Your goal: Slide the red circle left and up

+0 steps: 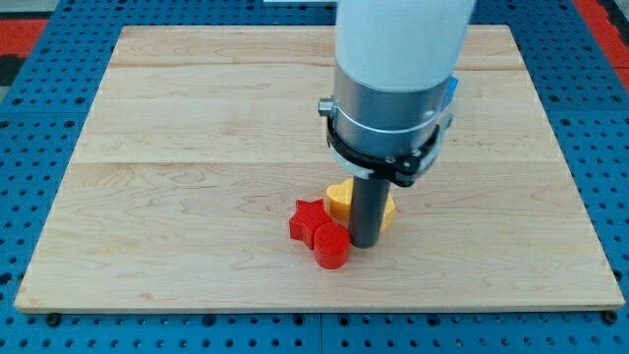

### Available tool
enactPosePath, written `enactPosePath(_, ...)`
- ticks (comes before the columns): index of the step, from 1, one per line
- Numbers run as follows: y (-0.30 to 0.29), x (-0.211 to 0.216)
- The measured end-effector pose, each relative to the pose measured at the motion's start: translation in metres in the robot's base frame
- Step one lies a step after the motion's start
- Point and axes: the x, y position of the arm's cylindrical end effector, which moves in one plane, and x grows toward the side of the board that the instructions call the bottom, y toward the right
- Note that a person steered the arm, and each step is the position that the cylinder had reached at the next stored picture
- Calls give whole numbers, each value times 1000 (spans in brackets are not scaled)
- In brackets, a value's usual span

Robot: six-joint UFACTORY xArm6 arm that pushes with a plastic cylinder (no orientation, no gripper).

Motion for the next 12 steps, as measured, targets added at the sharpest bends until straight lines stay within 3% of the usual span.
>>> enactPosePath(1, -16, -4)
enactPosePath(2, 27, 6)
enactPosePath(3, 20, 46)
enactPosePath(4, -43, 41)
enactPosePath(7, -163, -29)
enactPosePath(9, -137, -40)
enactPosePath(11, -171, -26)
enactPosePath(12, -172, -50)
